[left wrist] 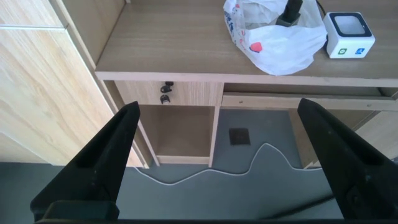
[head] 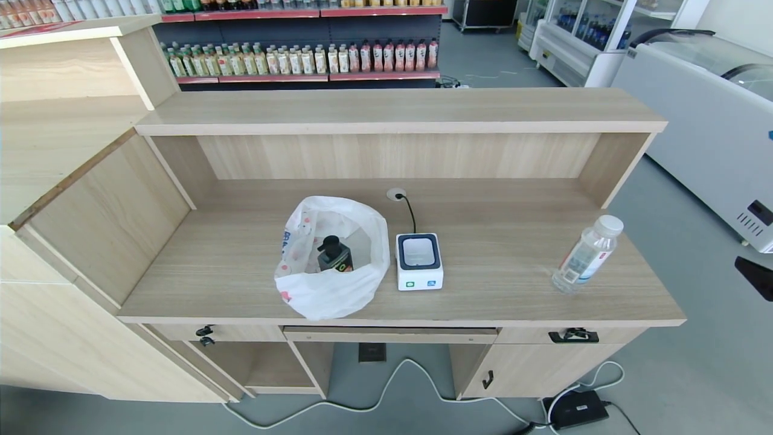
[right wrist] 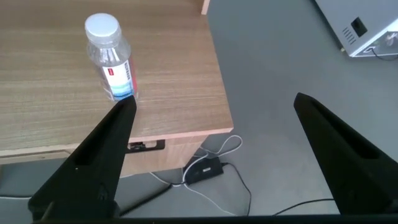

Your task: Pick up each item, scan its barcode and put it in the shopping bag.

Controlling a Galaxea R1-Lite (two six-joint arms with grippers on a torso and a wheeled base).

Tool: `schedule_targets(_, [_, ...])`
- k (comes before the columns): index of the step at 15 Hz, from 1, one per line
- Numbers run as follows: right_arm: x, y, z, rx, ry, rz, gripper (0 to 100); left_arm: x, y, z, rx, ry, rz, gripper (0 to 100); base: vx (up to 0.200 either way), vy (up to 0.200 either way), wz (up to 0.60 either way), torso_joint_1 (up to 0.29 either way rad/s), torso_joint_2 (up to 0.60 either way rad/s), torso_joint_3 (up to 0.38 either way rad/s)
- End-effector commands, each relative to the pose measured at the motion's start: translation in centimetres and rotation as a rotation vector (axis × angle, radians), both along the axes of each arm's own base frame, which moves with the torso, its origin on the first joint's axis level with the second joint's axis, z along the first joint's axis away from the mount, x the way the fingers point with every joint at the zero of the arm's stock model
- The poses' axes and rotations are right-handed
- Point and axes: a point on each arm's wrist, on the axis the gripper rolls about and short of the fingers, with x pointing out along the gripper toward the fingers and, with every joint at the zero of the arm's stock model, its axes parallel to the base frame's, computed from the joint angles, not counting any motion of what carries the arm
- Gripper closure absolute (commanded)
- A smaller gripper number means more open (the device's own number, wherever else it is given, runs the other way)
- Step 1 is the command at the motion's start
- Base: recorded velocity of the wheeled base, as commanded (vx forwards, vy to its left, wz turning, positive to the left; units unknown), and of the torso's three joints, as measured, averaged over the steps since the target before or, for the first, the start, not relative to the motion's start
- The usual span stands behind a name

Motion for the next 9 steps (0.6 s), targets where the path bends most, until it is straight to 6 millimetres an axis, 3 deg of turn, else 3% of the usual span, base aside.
schedule_targets(1, [0.9,-0.5,2.4,0.030,-0.007,-0.009,0,0.0,0.0,0.0,0.000,0.000,0.001,0,0.000,0.000,0.00,0.000,0.00,0.000])
schedule_targets(3, [1.0,-0.6,2.5,0.029,0.013,-0.009,0,0.0,0.0,0.0,0.000,0.000,0.001,0,0.000,0.000,0.00,0.000,0.00,0.000])
schedule_targets(5, [0.5,-1.0,1.3,0.019,0.092,-0.029,0,0.0,0.0,0.0,0.000,0.000,0.001,0,0.000,0.000,0.00,0.000,0.00,0.000])
schedule_targets(8, [0.2,-1.6,0.1,0.034,0.132,0.127,0,0.0,0.0,0.0,0.000,0.000,0.002,0,0.000,0.000,0.00,0.000,0.00,0.000])
schedule_targets(9, [0.0,-2.4,-0.5,-0.038,0.167,0.165,0,0.0,0.0,0.0,0.000,0.000,0.001,0,0.000,0.000,0.00,0.000,0.00,0.000])
